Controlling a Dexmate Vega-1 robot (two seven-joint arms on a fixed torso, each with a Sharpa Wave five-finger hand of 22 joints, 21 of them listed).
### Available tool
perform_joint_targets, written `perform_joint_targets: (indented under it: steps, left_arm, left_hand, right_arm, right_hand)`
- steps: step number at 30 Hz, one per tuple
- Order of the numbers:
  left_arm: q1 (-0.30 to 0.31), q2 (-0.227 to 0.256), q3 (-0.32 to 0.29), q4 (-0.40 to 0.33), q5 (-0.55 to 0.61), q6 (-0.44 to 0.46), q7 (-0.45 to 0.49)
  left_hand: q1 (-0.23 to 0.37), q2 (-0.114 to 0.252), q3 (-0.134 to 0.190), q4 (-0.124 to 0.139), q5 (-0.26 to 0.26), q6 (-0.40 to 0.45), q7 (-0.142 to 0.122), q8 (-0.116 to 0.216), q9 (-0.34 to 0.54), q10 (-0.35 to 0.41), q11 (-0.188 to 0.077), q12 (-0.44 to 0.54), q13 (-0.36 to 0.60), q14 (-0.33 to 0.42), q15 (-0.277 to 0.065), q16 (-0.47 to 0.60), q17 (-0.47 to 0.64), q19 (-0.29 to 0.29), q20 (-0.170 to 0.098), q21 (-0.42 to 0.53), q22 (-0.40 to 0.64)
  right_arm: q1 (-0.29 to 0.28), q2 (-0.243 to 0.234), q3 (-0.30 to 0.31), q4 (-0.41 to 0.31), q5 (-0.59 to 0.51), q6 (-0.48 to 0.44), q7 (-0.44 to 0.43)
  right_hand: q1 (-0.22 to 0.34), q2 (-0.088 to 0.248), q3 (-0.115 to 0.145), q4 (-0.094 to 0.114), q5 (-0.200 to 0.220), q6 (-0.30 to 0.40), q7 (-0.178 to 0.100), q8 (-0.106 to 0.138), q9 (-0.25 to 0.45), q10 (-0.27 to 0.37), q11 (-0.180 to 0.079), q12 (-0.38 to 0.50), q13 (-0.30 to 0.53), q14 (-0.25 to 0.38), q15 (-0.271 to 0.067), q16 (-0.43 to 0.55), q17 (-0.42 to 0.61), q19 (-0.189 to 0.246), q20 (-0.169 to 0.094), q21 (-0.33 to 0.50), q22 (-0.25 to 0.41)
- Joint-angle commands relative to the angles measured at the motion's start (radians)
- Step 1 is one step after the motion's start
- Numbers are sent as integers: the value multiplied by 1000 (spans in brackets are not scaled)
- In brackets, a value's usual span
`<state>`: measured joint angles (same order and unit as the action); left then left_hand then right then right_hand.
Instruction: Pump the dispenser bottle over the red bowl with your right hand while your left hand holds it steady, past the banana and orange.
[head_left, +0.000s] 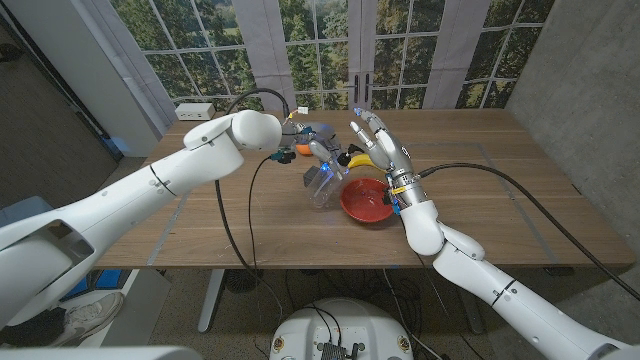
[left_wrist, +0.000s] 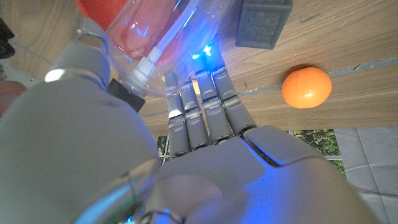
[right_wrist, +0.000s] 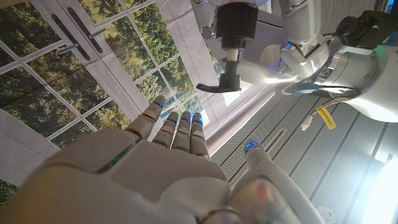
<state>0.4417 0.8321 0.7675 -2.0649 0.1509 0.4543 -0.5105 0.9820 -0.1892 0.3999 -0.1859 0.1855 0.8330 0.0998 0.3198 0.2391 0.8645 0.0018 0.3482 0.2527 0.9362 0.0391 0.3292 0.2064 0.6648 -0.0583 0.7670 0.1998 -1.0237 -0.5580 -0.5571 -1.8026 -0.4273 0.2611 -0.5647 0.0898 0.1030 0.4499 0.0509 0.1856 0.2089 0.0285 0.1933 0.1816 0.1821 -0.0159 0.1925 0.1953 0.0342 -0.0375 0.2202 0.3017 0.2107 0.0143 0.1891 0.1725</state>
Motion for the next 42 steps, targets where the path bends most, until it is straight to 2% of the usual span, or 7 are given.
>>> perform_joint_targets:
  steps: [1,25,31,42]
  left_arm:
    - [-6,-2,8,-3,10,9,-1]
    - [-4,-2,3,-10,6,17,6]
    - [-1,-1,3,-16,10,21,12]
    - [-2,-1,4,-28,21,38,20]
  left_hand:
    - [320,323,10,7,7,89,-81,1,4,185,-180,4,113,183,-281,0,5,1,-133,10,3]
    - [323,321,10,7,8,94,-78,-7,4,190,-176,2,116,188,-281,-2,4,-3,-132,25,2]
    - [324,321,9,7,8,97,-75,-8,4,192,-178,1,116,190,-281,-3,4,-3,-132,29,1]
    - [326,319,9,7,8,103,-73,-12,4,197,-175,0,116,194,-281,-3,3,-3,-131,38,1]
  right_arm:
    - [20,-14,-18,-15,20,-25,93]
    - [60,-11,-82,-14,57,-60,232]
    - [64,-18,-92,-35,65,-103,276]
    - [64,-18,-97,-27,62,-95,257]
  right_hand:
    - [-14,39,-4,0,-2,-5,-1,-3,0,-1,-2,1,0,7,-3,1,2,11,-10,10,0]
    - [-41,39,-15,23,-1,-26,-3,-8,-1,-22,-2,-4,-1,-19,-5,-5,3,-18,-14,-1,0]
    - [-51,40,-17,33,1,-41,-3,-12,-1,-32,1,-6,-2,-31,-7,-9,2,-30,-16,-3,0]
    - [-59,39,-17,45,4,-60,-2,-14,-2,-51,2,-9,-2,-47,-5,-14,0,-42,-19,-4,0]
